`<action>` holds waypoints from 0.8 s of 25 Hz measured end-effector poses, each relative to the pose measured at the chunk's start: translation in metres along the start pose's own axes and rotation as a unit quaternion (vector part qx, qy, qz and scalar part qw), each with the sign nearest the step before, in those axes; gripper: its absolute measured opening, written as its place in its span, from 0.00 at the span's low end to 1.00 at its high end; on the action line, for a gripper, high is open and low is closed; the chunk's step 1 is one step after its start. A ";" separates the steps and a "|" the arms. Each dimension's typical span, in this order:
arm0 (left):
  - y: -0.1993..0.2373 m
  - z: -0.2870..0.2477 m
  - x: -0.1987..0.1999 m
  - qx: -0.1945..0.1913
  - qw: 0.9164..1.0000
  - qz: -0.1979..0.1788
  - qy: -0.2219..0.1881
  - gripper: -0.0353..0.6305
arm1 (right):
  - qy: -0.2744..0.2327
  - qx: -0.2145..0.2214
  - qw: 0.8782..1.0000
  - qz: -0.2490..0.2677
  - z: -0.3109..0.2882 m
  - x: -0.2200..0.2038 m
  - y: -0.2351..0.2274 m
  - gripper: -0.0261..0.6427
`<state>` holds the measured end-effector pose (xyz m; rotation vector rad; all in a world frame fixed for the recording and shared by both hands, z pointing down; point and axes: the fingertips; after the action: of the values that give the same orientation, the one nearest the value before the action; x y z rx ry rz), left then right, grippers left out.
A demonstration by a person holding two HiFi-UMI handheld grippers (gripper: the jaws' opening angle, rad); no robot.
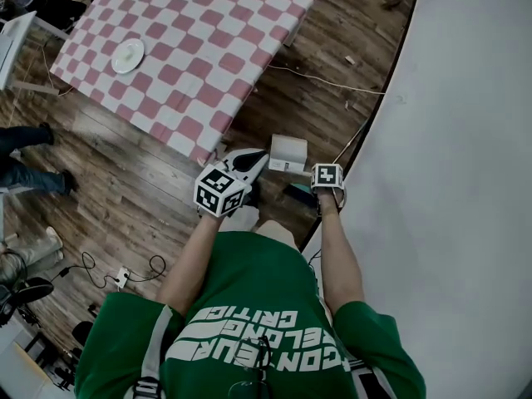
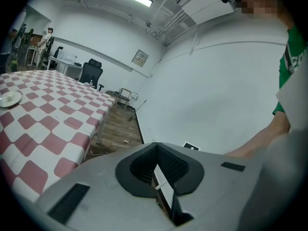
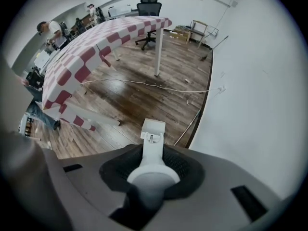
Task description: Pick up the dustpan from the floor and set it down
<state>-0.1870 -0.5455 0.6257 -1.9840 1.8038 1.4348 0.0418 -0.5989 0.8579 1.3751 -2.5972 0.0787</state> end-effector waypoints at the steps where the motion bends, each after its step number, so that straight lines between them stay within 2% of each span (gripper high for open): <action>1: 0.001 -0.001 0.001 -0.001 1.000 -0.001 0.000 0.06 | 0.003 -0.004 1.000 0.001 -0.002 0.000 0.000 0.21; 5: 0.004 -0.002 0.006 -0.003 1.000 -0.005 -0.002 0.06 | 0.011 -0.001 1.000 0.000 -0.003 -0.001 -0.001 0.22; 10: 0.003 -0.001 0.011 -0.004 1.000 -0.009 -0.003 0.06 | -0.011 0.044 0.999 -0.007 0.012 0.008 0.007 0.33; 13: 0.000 0.000 0.012 -0.006 1.000 -0.011 -0.003 0.06 | -0.024 0.061 0.998 -0.012 0.023 0.008 0.008 0.35; 16: -0.002 -0.001 0.019 -0.008 1.000 -0.020 -0.007 0.06 | -0.049 0.069 0.996 -0.017 0.044 0.013 0.006 0.36; 20: -0.008 0.000 0.028 -0.010 0.999 -0.033 -0.015 0.06 | -0.107 0.075 0.991 -0.028 0.087 0.017 -0.001 0.36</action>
<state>-0.1846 -0.5641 0.6029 -1.9992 1.7021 1.4622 0.0202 -0.6260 0.7759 1.5886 -2.7728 0.1264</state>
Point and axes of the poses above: the fingertips, and each gripper's own axes: z backward along the fingers, y to its left, x out of its top, and after that the axes turned 15 degrees about y, right-handed
